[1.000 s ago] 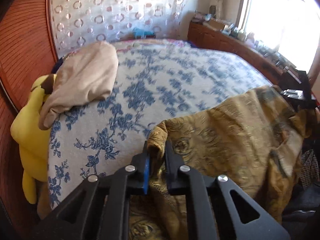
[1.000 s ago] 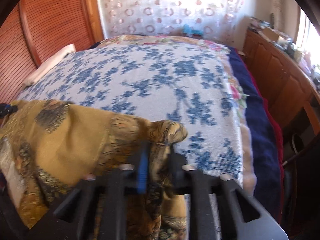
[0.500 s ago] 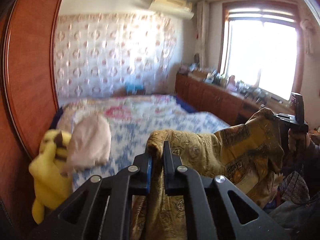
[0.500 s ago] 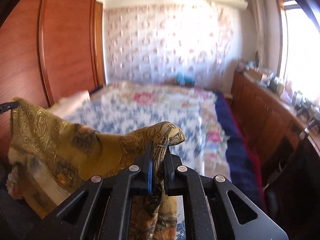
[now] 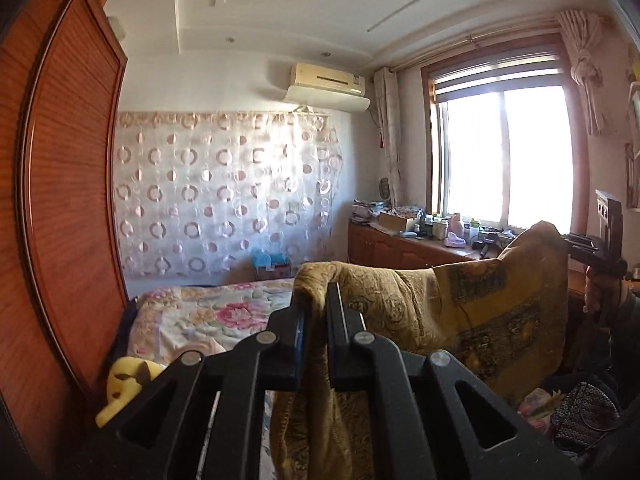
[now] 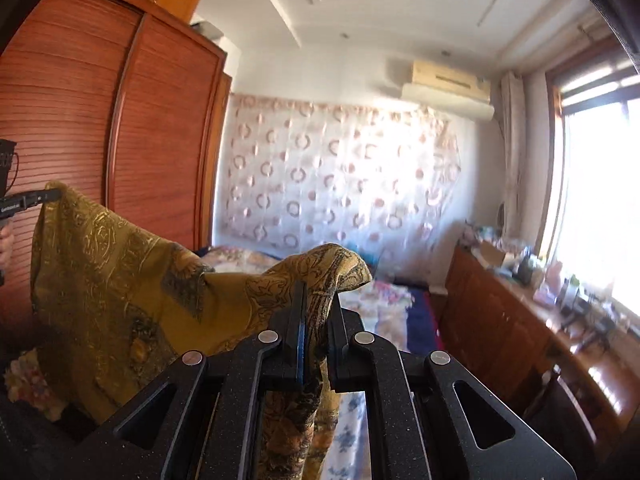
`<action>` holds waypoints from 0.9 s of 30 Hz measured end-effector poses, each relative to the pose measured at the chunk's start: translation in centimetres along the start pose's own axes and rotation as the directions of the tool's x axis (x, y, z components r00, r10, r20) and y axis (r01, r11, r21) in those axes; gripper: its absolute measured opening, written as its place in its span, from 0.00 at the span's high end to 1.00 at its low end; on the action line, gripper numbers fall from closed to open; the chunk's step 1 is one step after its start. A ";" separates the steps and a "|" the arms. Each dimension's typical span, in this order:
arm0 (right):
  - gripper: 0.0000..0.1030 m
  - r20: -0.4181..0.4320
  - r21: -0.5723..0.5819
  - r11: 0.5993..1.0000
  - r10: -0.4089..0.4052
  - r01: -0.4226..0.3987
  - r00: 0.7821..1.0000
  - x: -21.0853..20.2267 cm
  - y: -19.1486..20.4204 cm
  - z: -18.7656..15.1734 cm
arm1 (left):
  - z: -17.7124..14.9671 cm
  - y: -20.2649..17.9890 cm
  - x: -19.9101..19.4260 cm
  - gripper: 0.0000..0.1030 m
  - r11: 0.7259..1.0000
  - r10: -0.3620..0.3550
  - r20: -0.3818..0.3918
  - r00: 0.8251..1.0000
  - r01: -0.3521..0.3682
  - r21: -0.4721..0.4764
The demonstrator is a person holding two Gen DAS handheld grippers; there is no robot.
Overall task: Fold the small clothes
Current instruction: 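Grasp the shirt edge with both grippers, lift and fold it over, open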
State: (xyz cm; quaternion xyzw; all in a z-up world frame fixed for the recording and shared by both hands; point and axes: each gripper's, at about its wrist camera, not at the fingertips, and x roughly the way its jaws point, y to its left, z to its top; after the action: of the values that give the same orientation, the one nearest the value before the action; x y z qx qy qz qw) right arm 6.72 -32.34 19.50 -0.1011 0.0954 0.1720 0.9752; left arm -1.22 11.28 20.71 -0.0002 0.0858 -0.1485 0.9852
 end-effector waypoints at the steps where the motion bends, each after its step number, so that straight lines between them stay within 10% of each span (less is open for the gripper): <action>1: 0.95 0.015 -0.006 1.000 -0.008 0.008 1.000 -0.3 -0.2 0.7 | 0.6 0.3 -0.3 0.96 1.000 0.010 0.017 1.000 -0.011 0.008; 16: 0.95 0.158 -0.011 1.000 -0.017 0.019 0.987 -3.6 -1.7 6.1 | 4.4 2.3 -3.3 0.96 0.999 0.045 0.123 0.991 -0.045 0.003; 27: 0.95 -0.058 -0.042 0.998 -0.057 0.055 0.997 11.7 -3.1 4.3 | -0.9 8.1 12.9 0.93 0.982 0.186 -0.077 0.980 -0.186 0.005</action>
State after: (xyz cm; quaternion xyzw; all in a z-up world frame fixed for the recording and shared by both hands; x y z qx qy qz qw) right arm 19.24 -30.52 21.52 -0.1287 0.1179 0.1433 0.9742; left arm 13.13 15.33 17.47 0.0123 0.1235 -0.0555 0.9907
